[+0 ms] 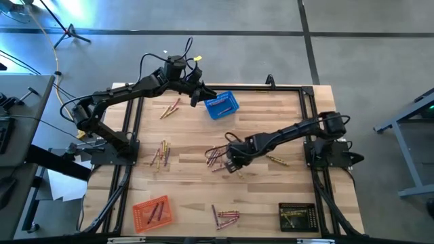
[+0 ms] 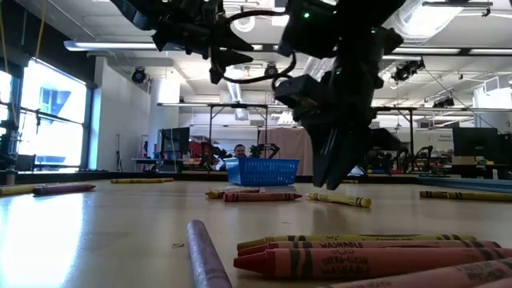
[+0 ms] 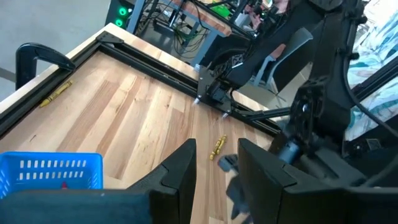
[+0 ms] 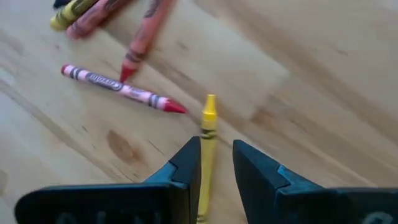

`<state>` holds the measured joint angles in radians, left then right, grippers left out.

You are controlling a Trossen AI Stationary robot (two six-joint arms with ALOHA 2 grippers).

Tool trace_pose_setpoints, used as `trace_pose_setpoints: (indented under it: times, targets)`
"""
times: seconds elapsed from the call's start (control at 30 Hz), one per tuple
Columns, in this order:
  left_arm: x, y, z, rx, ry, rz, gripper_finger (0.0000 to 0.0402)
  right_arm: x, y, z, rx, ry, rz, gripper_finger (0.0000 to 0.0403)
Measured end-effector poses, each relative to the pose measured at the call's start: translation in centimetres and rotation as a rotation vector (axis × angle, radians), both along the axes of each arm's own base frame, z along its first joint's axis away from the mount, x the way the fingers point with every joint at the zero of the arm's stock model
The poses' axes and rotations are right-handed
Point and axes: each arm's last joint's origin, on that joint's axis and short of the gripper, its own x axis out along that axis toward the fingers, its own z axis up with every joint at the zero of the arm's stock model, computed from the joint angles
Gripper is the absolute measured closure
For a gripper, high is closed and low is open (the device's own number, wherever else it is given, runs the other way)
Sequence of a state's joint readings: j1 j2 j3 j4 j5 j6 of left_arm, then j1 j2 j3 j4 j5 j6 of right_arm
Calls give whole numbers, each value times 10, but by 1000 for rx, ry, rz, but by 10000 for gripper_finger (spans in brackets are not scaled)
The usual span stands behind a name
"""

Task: Sort crayons
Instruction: Put the yellow crayon into the black bin

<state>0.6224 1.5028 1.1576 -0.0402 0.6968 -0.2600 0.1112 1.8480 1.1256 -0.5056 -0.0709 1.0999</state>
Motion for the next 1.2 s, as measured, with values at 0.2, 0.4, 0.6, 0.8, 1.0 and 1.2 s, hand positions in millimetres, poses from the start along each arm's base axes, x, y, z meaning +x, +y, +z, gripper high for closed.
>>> trace_pose_setpoints:
  times: [0.2, 0.4, 0.6, 0.8, 1.0, 1.2]
  targets:
    - [0, 0, 0, 0, 0, 0, 298, 18, 2, -8, -7, 16, 39, 324]
    - [0, 0, 0, -10, -7, -28, 298, 23, 6, -12, -39, 90, 105, 324]
    - [-1, 1, 0, -11, -7, -25, 298, 22, 12, -16, -92, 145, 176, 325]
    - [-1, 1, 0, -34, -4, -18, 298, 16, 16, -17, -110, 198, 210, 350]
    - [-1, 1, 0, -35, -4, -18, 298, 8, 23, -18, -80, 263, 239, 395]
    - [-1, 1, 0, -35, -4, -18, 298, 1, 33, -19, -52, 317, 233, 387]
